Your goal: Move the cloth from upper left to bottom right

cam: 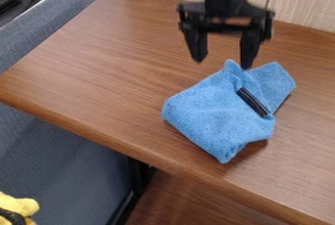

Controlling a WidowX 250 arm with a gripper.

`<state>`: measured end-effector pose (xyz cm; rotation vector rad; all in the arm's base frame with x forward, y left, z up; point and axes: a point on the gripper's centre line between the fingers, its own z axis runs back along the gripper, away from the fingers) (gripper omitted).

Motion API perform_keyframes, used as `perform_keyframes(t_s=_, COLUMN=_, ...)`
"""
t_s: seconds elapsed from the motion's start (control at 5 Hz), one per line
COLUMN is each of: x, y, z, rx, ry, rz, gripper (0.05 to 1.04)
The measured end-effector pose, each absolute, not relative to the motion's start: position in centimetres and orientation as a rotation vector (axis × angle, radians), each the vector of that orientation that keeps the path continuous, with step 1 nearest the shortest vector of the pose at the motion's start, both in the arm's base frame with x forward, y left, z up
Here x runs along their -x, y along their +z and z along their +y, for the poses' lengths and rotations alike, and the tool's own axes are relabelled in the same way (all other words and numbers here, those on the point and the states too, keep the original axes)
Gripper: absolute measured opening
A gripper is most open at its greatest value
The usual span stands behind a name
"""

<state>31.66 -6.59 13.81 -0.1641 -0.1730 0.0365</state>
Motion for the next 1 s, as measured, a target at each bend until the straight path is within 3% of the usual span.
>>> perform_keyframes(t_s=0.2, x=-31.70, y=16.92, z=-5.55, rx=0.176, ry=0.065, rz=-0.289, gripper=0.999)
perform_keyframes(t_s=1.0, x=-31.70, y=16.93, z=-5.52, rx=0.177, ry=0.064, rz=-0.291, gripper=0.999)
